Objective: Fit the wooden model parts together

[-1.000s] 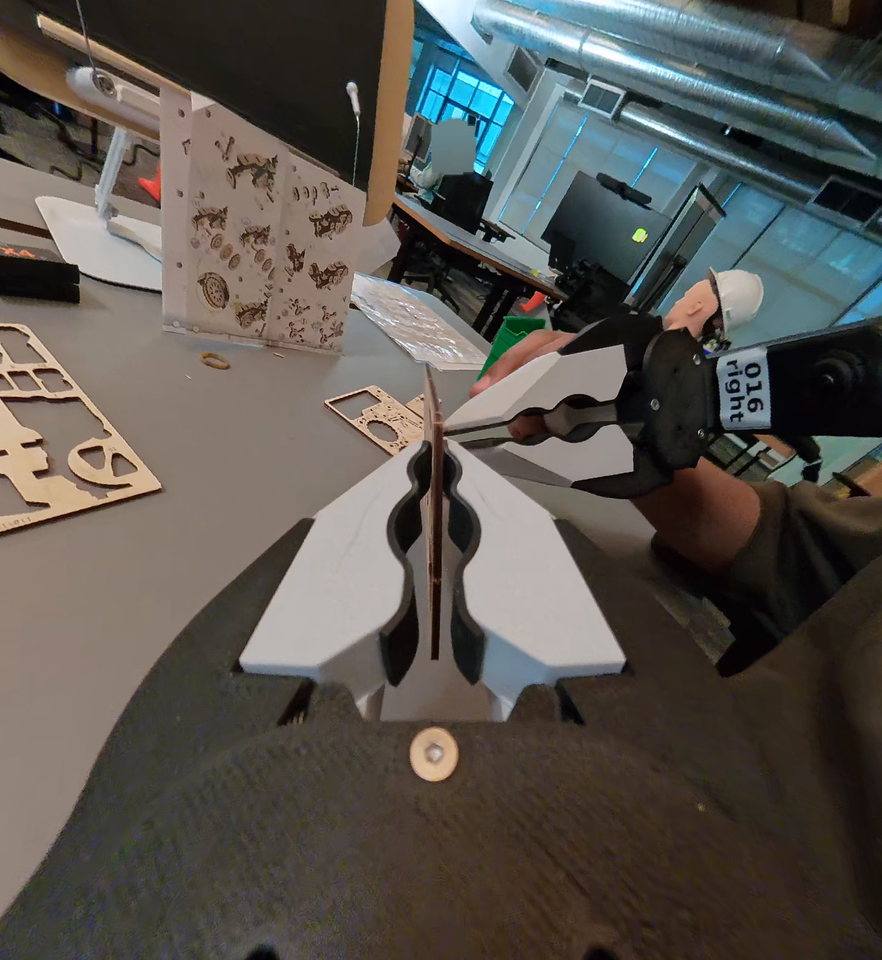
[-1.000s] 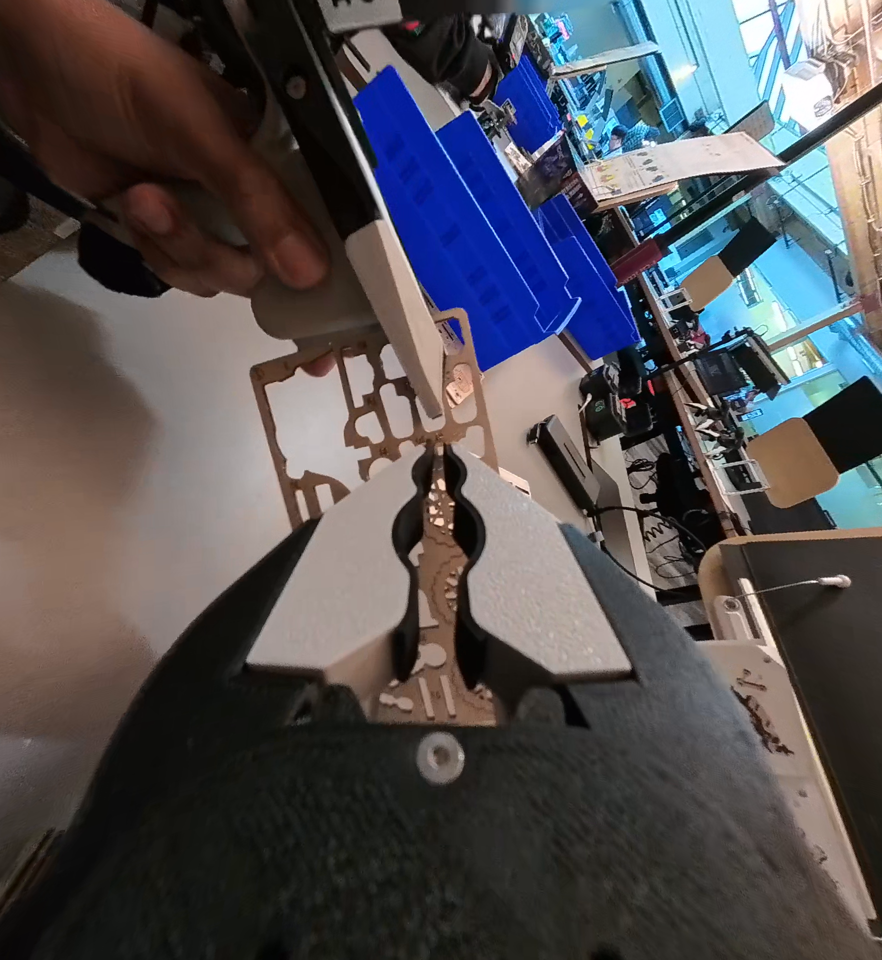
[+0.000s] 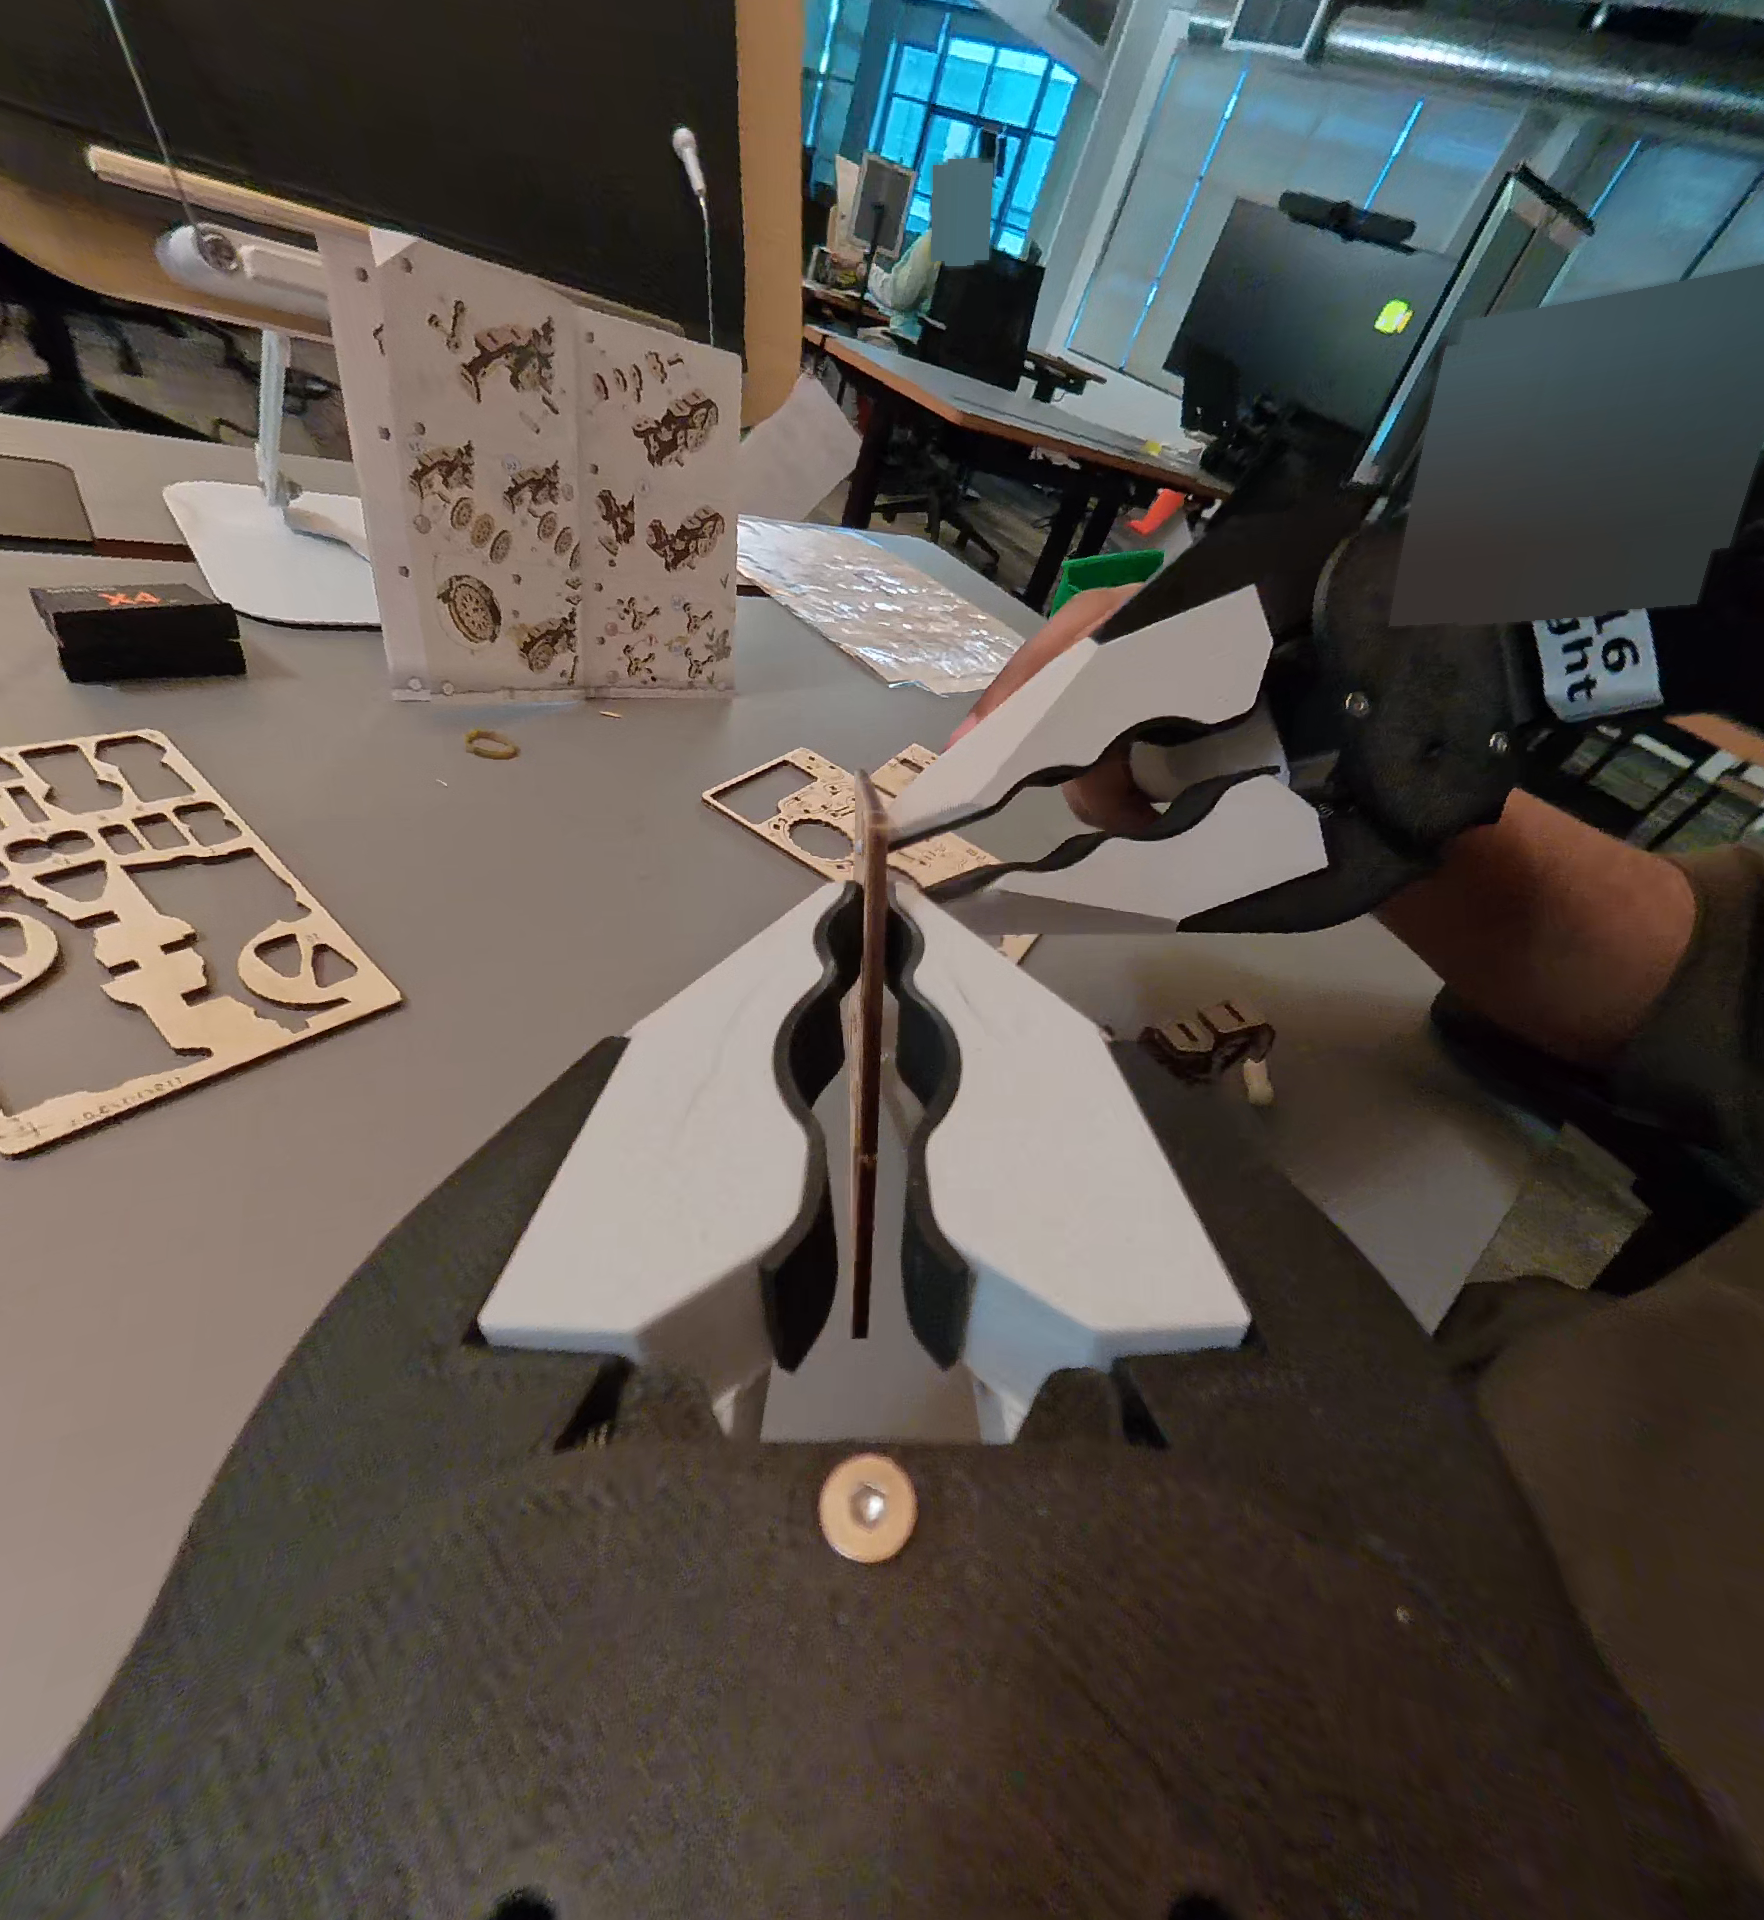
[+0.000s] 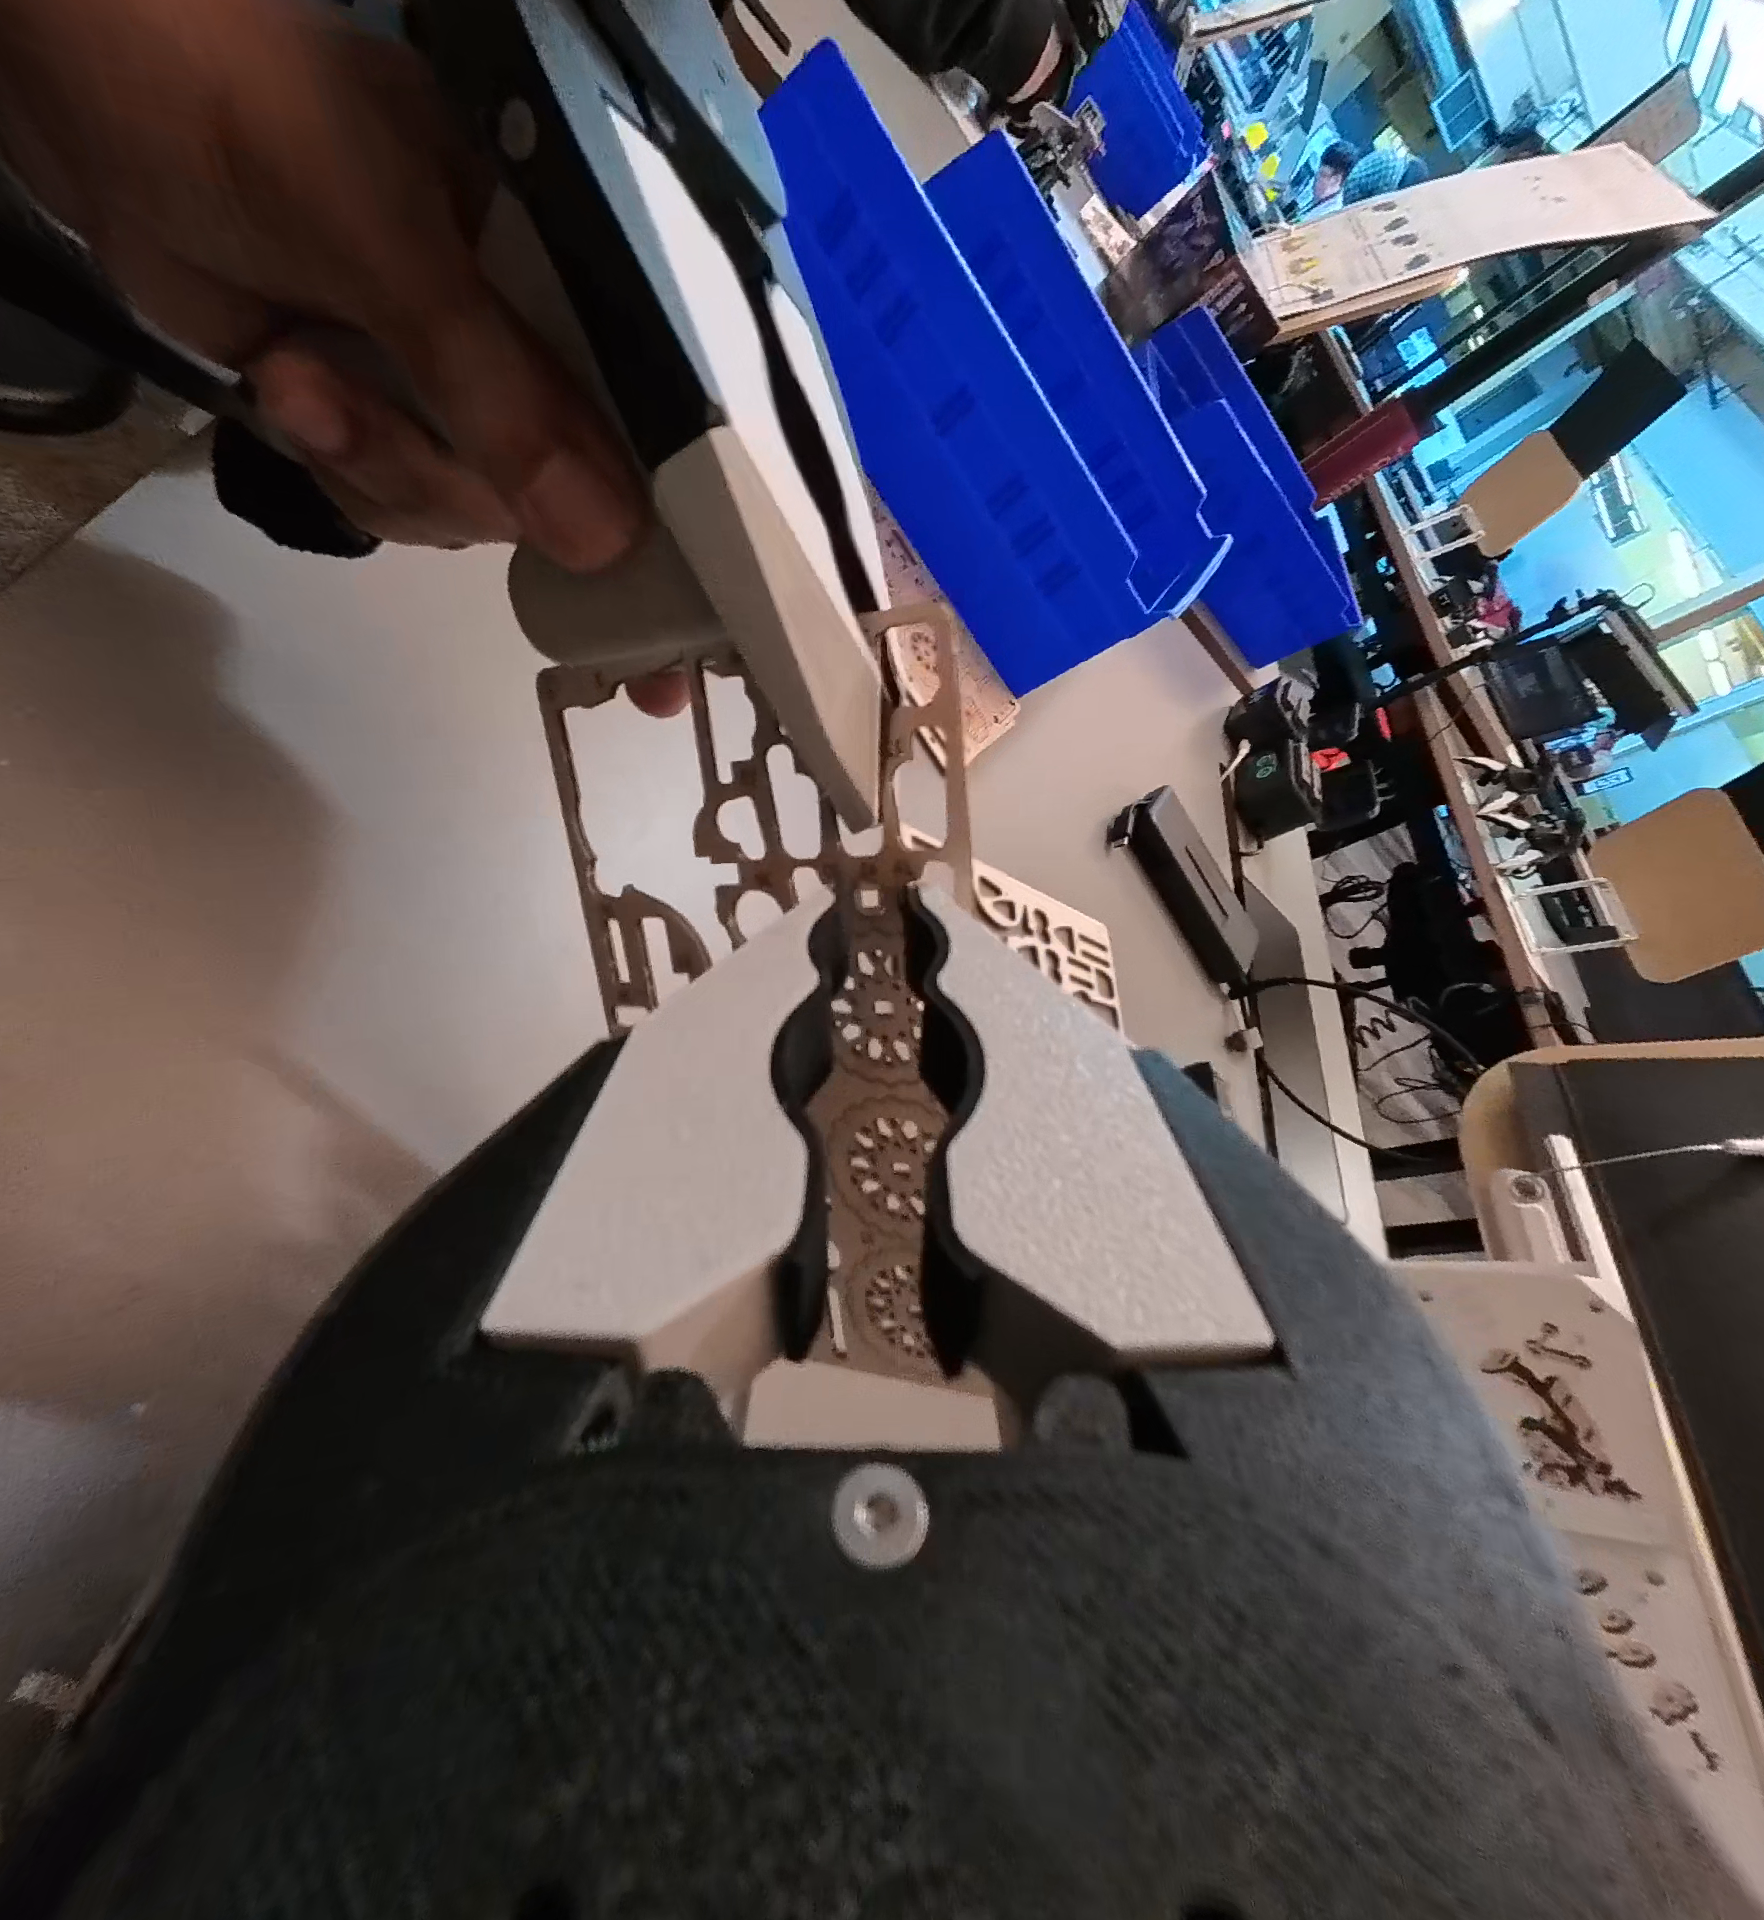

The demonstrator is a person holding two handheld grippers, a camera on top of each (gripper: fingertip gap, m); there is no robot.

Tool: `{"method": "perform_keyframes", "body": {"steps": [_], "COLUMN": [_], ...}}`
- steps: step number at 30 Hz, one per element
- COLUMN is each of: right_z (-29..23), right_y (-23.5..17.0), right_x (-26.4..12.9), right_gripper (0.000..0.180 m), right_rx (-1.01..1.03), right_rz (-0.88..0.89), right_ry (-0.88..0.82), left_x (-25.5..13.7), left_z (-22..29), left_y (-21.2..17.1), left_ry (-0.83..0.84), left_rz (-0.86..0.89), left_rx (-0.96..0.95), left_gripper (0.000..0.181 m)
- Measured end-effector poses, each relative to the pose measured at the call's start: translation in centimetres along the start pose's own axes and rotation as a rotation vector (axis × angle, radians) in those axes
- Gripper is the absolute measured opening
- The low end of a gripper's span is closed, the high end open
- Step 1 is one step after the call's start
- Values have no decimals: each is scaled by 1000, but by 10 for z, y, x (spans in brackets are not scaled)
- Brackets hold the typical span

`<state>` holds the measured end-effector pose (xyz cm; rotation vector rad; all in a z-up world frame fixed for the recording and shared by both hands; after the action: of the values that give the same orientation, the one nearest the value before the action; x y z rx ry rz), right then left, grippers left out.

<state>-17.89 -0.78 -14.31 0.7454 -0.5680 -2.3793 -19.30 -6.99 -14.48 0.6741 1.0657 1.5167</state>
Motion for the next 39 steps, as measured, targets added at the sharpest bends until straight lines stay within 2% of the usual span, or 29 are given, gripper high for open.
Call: {"method": "perform_keyframes", "body": {"steps": [1, 20, 25, 28, 32, 36, 39], "right_z": [0, 0, 0, 2, 12, 15, 13], "right_y": [0, -2, 0, -3, 5, 1, -4], "right_x": [0, -3, -6, -5, -10, -9, 1], "right_gripper": [7, 6, 0, 0, 1, 17, 21], "right_rx": [2, 86, 153, 96, 172, 182, 176], "right_rz": [-5, -43, -10, -30, 64, 51, -11], "right_ry": [7, 110, 146, 98, 63, 17, -56], "left_x": [0, 3, 1, -1, -2, -1, -3], "left_z": [0, 3, -1, -2, -8, -12, -19], "left_y": [0, -3, 0, 3, 2, 1, 2], "left_ry": [6, 46, 64, 36, 42, 58, 82], "left_rz": [-2, -22, -3, 15, 11, 9, 37], "left_rx": [13, 106, 103, 28, 9, -18, -58], "left_gripper": [0, 0, 0, 0, 0, 0, 0]}}
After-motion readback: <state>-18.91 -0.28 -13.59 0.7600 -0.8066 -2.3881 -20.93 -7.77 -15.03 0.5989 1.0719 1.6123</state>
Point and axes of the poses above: each gripper's, where its closed fingertips meet, x out along the fingers, y out of its top, z = x × y across the jaws, the point moved 4 cm from there along -x, back along the fingers, and after that the axes turned 8 degrees about -x, right-handed, at the moved point
